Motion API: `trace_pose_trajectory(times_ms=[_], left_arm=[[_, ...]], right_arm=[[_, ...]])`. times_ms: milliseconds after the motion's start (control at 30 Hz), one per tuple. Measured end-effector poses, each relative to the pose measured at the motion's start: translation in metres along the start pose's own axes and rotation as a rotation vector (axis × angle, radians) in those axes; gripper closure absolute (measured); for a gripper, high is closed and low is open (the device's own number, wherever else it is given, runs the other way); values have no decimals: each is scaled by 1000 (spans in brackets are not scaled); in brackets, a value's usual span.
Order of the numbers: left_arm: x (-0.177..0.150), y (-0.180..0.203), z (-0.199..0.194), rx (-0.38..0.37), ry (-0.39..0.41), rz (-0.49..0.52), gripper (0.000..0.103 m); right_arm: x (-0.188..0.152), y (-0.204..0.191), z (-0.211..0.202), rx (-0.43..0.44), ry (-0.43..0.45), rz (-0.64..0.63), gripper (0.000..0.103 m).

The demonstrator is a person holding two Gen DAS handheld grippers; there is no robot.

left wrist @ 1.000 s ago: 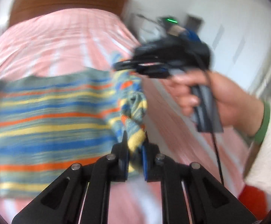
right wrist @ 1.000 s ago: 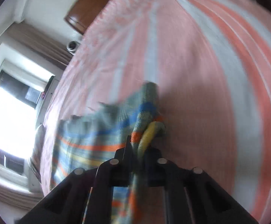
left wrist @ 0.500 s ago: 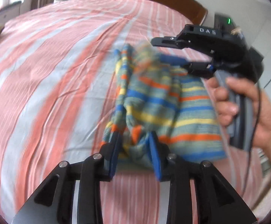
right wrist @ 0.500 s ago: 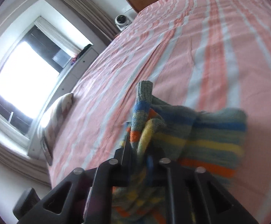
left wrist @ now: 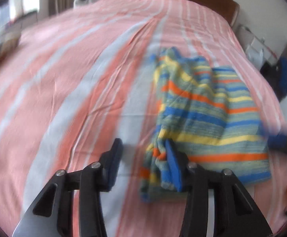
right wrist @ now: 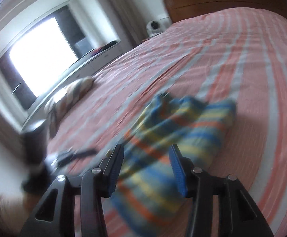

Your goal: Fold small clothes

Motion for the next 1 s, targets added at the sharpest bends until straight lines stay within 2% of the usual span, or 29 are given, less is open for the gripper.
trace_pose_trajectory(times_ms=[67, 100, 133, 200, 233, 300, 400, 467, 500, 533, 567, 600, 633, 733, 767, 833, 1000], left_arm=[[-4, -9, -11, -1, -1, -28, 56], [-4, -13, -19, 26, -2, -27, 54], [-2, -15, -26, 38, 10, -23, 48], [7, -11, -40, -18, 58, -15, 18], [13, -6, -42, -37, 68, -3, 16], [30, 13, -37, -69, 80, 50, 16], [58, 37, -7, -96, 64, 83, 15], [65, 36, 21, -44, 5, 62, 15], [62, 30, 35, 10, -52, 51, 20], [56, 24, 46, 56, -108, 44, 20], [52, 18, 50, 34, -108, 36, 20], [51, 16, 43, 41, -93, 40, 20], [49, 14, 34, 70, -82, 48, 20], [39, 13, -4, 98, -32, 94, 15], [37, 15, -13, 128, -22, 125, 12], [34, 18, -25, 182, 0, 171, 10], [29, 18, -36, 217, 21, 192, 9]], right_arm=[[-44, 10, 31, -83, -133, 12, 57], [-60, 13, 36, -127, -136, -7, 57], [-65, 9, 29, -145, -79, -40, 57], [-64, 1, 17, -162, -42, -42, 57], [-60, -1, 7, -154, -7, -26, 57], [-45, -2, -10, -164, 67, -18, 57], [-26, 1, -14, -195, 90, -16, 57], [-20, 4, -6, -216, 84, -2, 57], [-19, 8, 0, -227, 72, 5, 57], [-22, 15, 11, -230, 42, 21, 52], [-26, 25, 19, -234, 2, 49, 50], [-26, 31, 24, -247, -14, 68, 49], [-27, 30, 20, -248, 9, 70, 50], [-31, 19, -6, -244, 25, 106, 48], [-33, 17, -13, -238, 43, 108, 44], [-40, 13, -31, -265, 96, 108, 21], [-56, 20, -53, -293, 137, 164, 20]])
Point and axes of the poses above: each gripper's, at about its wrist camera, not at the fingertips, and z roughly the way its jaws point, y to its right, x to its top, the point moved 4 cm from there along z, roughly the way its jaws point, and after that the axes turned 8 degrees about z, right-handed, at the moved point
